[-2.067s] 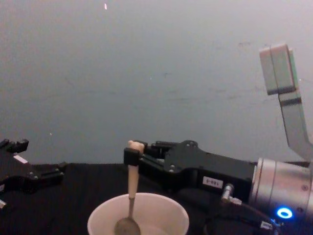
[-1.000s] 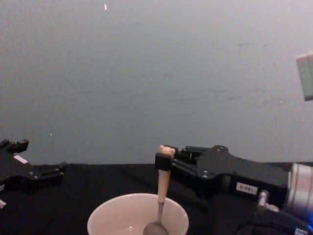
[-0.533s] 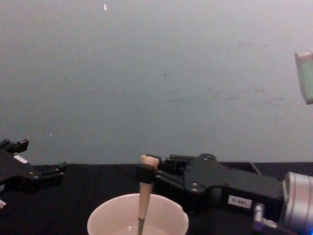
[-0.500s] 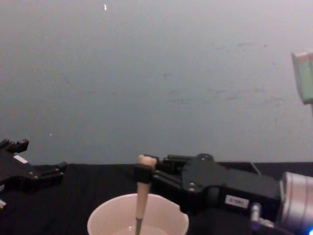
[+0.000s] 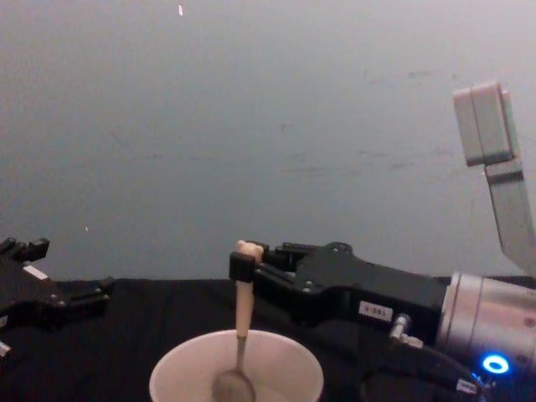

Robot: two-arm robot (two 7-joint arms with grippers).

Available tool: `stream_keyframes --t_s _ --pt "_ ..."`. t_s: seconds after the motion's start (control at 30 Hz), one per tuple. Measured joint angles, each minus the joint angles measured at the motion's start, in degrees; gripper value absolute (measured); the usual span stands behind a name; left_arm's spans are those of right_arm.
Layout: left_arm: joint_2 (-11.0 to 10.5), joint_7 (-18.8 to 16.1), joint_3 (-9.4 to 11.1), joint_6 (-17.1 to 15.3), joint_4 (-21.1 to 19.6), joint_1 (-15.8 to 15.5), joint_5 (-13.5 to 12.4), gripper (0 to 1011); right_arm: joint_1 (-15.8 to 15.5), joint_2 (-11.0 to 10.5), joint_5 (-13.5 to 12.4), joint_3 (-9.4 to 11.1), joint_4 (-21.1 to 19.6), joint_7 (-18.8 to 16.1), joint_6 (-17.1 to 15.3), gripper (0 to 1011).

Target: Pick up the stirring spoon with one hand, stir inside the cup, then place it back in its original position.

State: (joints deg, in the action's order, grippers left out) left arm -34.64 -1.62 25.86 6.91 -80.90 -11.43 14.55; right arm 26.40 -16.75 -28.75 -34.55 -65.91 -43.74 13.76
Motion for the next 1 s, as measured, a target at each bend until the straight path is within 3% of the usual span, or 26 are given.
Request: stream_keyframes --t_s 0.6,1.0 --pt "0.0 0.0 0.0 0.0 0.0 0.0 0.0 1001 -0.6 -0.4 0.5 1.6 0.0 0.5 -0.1 205" --pt "0.0 0.0 0.0 0.0 0.0 0.0 0.0 1001 -1.6 -2.6 -0.3 2.9 -5.8 0.9 -1.7 205"
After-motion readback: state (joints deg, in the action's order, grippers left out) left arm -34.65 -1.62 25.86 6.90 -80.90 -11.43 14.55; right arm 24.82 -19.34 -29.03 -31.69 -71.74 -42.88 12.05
